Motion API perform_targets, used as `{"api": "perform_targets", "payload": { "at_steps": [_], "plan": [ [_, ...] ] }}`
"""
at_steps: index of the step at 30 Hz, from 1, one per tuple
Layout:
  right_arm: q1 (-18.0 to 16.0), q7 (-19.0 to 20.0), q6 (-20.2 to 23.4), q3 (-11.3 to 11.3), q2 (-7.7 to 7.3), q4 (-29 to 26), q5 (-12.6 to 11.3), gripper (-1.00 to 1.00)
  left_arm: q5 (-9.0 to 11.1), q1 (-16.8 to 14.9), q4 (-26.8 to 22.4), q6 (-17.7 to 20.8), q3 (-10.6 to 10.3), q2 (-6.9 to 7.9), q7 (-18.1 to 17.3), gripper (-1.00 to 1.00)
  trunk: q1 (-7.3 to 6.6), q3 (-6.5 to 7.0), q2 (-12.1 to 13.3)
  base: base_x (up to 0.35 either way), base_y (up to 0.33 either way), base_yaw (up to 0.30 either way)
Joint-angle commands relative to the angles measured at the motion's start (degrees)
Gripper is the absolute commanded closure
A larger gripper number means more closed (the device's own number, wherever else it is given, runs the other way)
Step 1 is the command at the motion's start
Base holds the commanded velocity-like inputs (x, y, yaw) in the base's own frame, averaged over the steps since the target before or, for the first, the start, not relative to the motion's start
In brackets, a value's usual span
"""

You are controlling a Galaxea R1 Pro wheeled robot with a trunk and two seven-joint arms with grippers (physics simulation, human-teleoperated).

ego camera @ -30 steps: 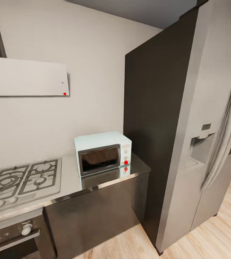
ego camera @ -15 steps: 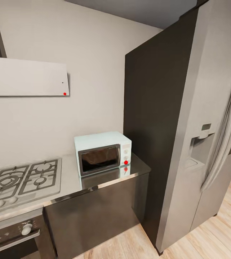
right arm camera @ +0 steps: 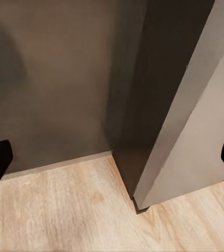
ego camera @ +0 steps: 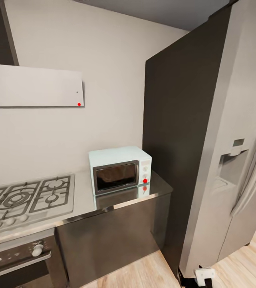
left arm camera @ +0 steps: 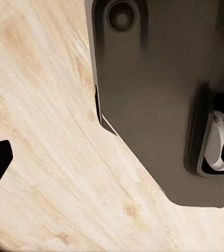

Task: In the kitchen, take the popcorn bag from the countertop, put it into the microwave, and heat it until the popcorn is cooked so the cooked popcorn ends up inside the bag.

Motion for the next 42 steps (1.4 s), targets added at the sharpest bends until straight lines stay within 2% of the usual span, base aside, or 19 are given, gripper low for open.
{"api": "perform_targets", "payload": {
  "at_steps": [1,17,32,37,40,42],
  "plan": [
    [-0.01,0.43,-0.19,-0.32,0.09,-0.09,0.2,-1.0,0.06,0.0,-0.1,0.35,-0.47,-0.12,-0.25,-1.0,0.02,-0.03,-0.04,0.0,0.0,0.284],
    [0.0,0.4,-1.04,-0.2,0.25,-0.11,0.2,-1.0,0.06,0.0,-0.1,0.33,-0.45,-0.91,-0.26,-1.0,0.02,-0.03,-0.04,0.0,0.0,0.287],
    [0.0,0.33,-1.19,-0.2,0.22,-0.11,0.03,-1.0,0.06,0.0,-0.1,0.27,-0.45,-1.04,-0.26,-1.0,0.02,-0.03,-0.04,0.0,0.0,0.255],
    [-0.02,0.23,-4.45,-0.17,0.21,-0.41,0.02,-1.0,0.06,0.0,-0.1,0.33,-0.47,-1.12,-0.28,-1.0,0.02,-0.03,-0.04,0.0,0.0,0.024],
    [-0.13,0.09,-5.38,0.62,0.29,-5.68,-0.05,-1.0,0.06,0.0,-0.1,0.34,-0.47,-1.28,-0.31,-1.0,0.02,-0.03,-0.04,0.0,0.0,0.001],
    [-0.33,0.08,-5.16,3.53,0.35,-9.81,-0.21,-1.0,0.06,0.0,-0.1,0.3,-0.47,-1.41,-0.3,-1.0,0.02,-0.03,-0.04,0.0,0.0,0.0]
  ]
}}
